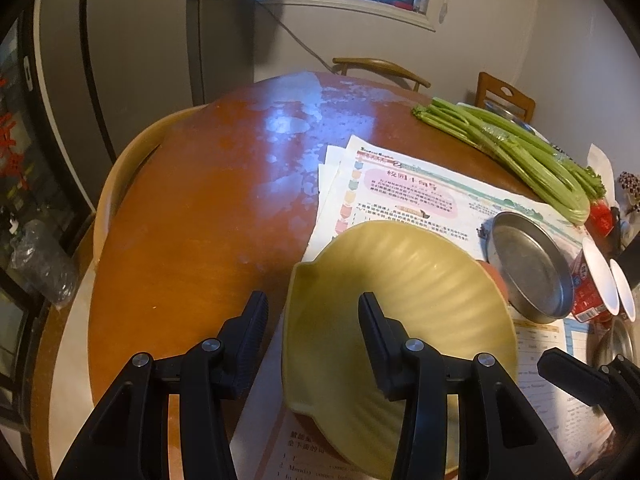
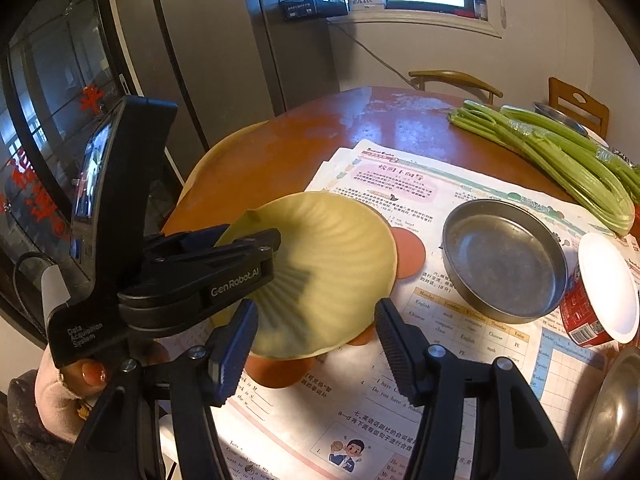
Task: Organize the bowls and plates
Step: 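Lower the yellow plate onto the terracotta plate and open the left tool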
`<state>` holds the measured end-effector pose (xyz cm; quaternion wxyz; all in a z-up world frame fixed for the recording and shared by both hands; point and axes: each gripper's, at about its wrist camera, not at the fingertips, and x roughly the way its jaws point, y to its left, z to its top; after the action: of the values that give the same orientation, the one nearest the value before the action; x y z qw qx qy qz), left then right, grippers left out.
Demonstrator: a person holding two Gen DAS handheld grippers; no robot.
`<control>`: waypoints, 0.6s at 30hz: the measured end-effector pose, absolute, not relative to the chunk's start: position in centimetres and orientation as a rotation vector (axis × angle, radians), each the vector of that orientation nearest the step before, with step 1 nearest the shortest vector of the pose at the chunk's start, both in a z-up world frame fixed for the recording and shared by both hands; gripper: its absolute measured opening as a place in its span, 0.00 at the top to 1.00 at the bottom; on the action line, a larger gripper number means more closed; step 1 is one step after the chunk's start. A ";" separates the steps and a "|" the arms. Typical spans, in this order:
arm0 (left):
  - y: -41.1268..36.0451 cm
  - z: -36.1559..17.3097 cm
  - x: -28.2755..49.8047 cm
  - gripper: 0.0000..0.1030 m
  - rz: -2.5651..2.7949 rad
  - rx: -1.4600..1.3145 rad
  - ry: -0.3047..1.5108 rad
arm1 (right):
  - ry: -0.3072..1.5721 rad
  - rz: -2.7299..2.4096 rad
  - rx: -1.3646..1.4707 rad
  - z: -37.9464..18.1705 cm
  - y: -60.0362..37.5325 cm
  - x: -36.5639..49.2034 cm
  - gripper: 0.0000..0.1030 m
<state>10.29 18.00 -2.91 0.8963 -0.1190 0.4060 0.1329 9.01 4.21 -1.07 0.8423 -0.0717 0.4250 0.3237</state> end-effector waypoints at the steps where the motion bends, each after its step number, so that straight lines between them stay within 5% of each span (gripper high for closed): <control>1: 17.9 -2.7 10.2 0.53 0.275 -0.246 0.838 | 0.895 0.682 -0.151 -1.0 4.1 8.9 0.41; 18: 15.1 2.3 7.3 0.47 0.242 -0.223 0.747 | 0.788 0.627 -0.113 2.5 1.0 7.1 0.41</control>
<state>7.34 15.05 2.30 0.9179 -0.1084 0.3632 0.1178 7.06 0.96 2.53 0.8743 -0.0539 0.3775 0.3003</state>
